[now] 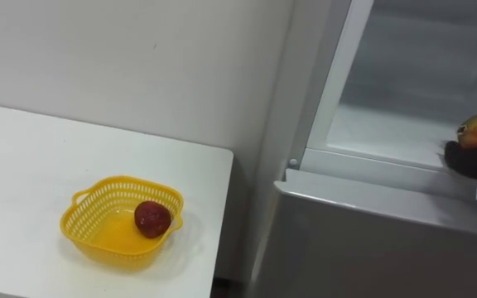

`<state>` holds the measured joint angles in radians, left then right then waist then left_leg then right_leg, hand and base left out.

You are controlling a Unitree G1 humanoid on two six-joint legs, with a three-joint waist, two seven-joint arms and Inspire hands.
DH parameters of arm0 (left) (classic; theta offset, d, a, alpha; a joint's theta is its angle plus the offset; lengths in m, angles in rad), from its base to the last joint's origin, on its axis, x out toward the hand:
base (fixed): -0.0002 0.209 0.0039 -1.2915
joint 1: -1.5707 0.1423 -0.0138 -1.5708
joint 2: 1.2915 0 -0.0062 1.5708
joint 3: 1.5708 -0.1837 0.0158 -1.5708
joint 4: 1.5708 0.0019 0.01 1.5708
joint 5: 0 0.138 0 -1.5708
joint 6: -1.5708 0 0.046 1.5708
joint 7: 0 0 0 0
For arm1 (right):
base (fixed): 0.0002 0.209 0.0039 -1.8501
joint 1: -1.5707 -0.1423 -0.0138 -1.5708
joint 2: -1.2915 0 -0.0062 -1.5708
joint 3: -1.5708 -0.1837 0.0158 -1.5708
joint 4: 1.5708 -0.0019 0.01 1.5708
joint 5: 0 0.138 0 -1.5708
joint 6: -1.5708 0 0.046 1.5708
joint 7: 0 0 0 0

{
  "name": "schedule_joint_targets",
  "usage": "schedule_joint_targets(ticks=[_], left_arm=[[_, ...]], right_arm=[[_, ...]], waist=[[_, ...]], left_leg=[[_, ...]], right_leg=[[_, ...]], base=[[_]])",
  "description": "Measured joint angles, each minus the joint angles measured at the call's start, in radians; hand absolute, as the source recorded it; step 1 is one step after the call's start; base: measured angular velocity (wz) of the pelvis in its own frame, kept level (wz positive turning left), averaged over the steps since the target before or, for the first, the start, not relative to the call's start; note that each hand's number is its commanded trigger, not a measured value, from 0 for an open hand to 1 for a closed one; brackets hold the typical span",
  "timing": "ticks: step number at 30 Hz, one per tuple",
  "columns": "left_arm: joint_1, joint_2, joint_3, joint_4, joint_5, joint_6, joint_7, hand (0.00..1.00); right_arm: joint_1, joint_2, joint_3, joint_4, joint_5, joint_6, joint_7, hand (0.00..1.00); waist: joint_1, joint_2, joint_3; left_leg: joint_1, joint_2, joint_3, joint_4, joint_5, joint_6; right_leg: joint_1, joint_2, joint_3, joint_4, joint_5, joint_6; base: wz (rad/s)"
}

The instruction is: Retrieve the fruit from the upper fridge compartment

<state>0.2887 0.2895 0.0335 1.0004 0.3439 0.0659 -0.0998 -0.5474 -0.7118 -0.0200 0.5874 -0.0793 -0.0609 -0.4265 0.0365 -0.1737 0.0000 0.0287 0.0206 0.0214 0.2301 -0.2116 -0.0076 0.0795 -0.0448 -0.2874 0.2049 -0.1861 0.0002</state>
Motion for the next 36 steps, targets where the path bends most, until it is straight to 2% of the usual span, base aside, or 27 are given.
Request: schedule_joint_targets(ticks=[3,7,11,16,17,18,19,20,27,36], left_arm=[[0.001,0.000,0.000,0.001,0.000,0.007,0.000,0.00],[0.008,0.000,-0.001,0.001,0.000,0.020,0.000,0.00],[0.014,0.000,0.002,0.001,0.000,0.021,0.001,0.00],[0.016,0.001,0.002,0.000,-0.001,0.020,0.001,0.00],[0.016,0.002,0.002,-0.001,-0.001,0.020,0.001,0.00],[0.016,0.002,0.002,-0.002,-0.001,0.020,0.001,0.00],[0.016,0.002,0.002,-0.002,-0.001,0.020,0.001,0.00],[0.016,0.003,0.002,-0.002,-0.001,0.020,0.001,0.00],[0.019,0.010,0.002,0.000,0.000,0.029,0.002,0.00],[0.018,0.012,0.002,0.001,0.000,0.038,0.005,0.00]], right_arm=[[-0.015,0.000,0.000,0.005,0.000,0.017,0.014,0.00],[-0.020,0.000,0.000,0.013,0.012,0.029,0.024,0.00],[-0.033,-0.004,0.000,0.049,0.095,0.035,0.055,0.00],[-0.075,-0.012,0.000,0.116,0.178,0.040,0.124,0.00],[-0.075,-0.021,0.000,0.122,0.207,0.040,0.144,0.16],[-0.075,-0.032,0.000,0.125,0.233,0.041,0.163,0.38],[-0.076,-0.038,0.000,0.128,0.240,0.041,0.171,0.97],[-0.076,-0.048,0.000,0.130,0.250,0.041,0.188,1.00],[-0.104,-0.091,0.042,0.185,0.280,0.042,0.267,1.00],[-0.104,-0.093,0.042,0.186,0.278,0.043,0.288,1.00]], waist=[[0.000,0.000,-0.0003],[0.000,-0.007,-0.0052],[-0.004,-0.014,-0.0099],[-0.009,-0.011,-0.0040],[-0.009,-0.011,-0.0029],[-0.010,-0.010,-0.0023],[-0.010,-0.010,-0.0024],[-0.010,-0.011,-0.0029],[-0.007,-0.024,-0.0088],[-0.005,-0.024,-0.0030]], left_leg=[[-0.001,0.000,0.000,-0.001,0.000,0.000],[-0.001,0.000,0.000,0.002,0.000,0.000],[0.000,-0.001,-0.003,0.003,0.000,0.000],[-0.002,-0.001,-0.008,0.002,0.000,0.000],[-0.003,-0.001,-0.009,-0.002,0.000,0.000],[-0.005,-0.001,-0.010,-0.003,0.000,0.000],[-0.007,-0.001,-0.010,-0.003,0.000,0.000],[-0.011,-0.001,-0.010,-0.003,0.000,0.000],[-0.016,0.000,-0.009,0.005,0.000,0.000],[-0.017,0.001,-0.009,0.006,0.000,0.000]], right_leg=[[-0.001,0.000,-0.002,0.001,0.000,0.000],[-0.002,-0.001,-0.003,0.001,0.000,0.000],[-0.002,-0.001,-0.006,-0.001,0.000,0.000],[0.002,-0.001,-0.015,-0.001,0.000,0.000],[0.002,-0.001,-0.015,-0.001,0.000,0.000],[0.001,-0.001,-0.016,-0.001,0.000,0.000],[-0.001,-0.001,-0.016,-0.001,0.000,0.000],[-0.005,-0.001,-0.016,-0.001,0.000,0.000],[-0.011,-0.001,-0.015,-0.001,0.000,0.000],[-0.010,0.000,-0.015,-0.001,0.000,0.000]], base=[[0.00],[0.00],[0.00],[0.03],[0.00],[0.00],[0.00],[0.00],[0.00],[0.00]])
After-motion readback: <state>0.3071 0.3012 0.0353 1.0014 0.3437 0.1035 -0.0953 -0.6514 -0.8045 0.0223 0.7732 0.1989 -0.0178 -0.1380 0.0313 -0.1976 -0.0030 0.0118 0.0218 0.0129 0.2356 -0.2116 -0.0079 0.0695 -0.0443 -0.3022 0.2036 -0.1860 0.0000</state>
